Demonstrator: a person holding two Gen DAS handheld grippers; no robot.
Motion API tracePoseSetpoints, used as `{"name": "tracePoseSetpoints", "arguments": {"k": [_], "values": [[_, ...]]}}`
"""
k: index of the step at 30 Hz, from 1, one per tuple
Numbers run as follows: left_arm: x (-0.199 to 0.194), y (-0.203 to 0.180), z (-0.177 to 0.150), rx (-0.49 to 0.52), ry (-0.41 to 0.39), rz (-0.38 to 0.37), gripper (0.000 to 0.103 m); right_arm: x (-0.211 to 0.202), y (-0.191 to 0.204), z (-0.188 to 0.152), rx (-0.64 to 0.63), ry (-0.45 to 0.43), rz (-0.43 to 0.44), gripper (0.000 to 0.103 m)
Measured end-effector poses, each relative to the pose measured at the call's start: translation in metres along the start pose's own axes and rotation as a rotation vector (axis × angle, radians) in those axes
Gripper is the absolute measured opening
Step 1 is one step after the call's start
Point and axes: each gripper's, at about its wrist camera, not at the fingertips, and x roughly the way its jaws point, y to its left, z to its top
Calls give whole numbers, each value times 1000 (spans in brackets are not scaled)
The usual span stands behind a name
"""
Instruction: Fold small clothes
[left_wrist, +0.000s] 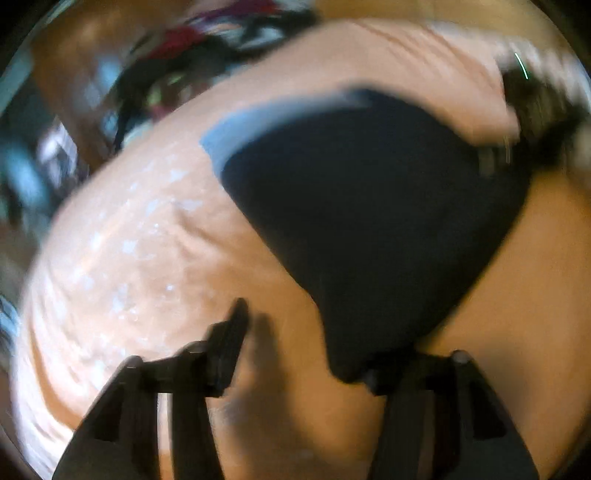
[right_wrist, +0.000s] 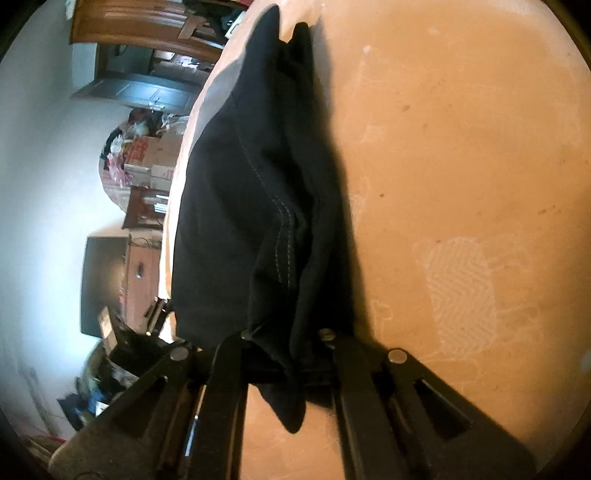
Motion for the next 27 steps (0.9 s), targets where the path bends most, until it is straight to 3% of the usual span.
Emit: {"name": "tracePoseSetpoints", "arguments": {"k": [2,5,9,12,14,16,17,20,23,25,27], "values": [[-9,-3,6,17,-6,6,57,-4,-6,-1,3,-8,16,0],[-40,3,-2,-41,-33,-96,44,-5,-8,0,-24,-14,32,0],[-96,30,-9,-153,-173,-136,44,-6,-11,-3,-51,-45,63,0],[-95,47,12,-215,-246,-145,44,-8,-14,-4,-56,-52,78,0],[-65,39,21,-166,-207,-165,44,-10,-15,-4,-59,-50,80,0],[-11,13,13,-78,-31,-203,46,-11,-16,-3,-55,-43,85,0],[-1,6,3,-74,-20,-212,46,-13,-17,-4,-58,-42,82,0],[-14,5,3,-75,-28,-219,47,-15,-18,-4,-66,-52,84,0],[-29,9,-9,-138,-11,-318,49,-15,-16,-4,-70,-67,92,0],[-46,25,-13,-232,-45,-375,44,-15,-14,-6,-75,-73,98,0],[-69,58,-3,-344,-163,-349,42,-13,-12,-6,-82,-78,104,0]]}}
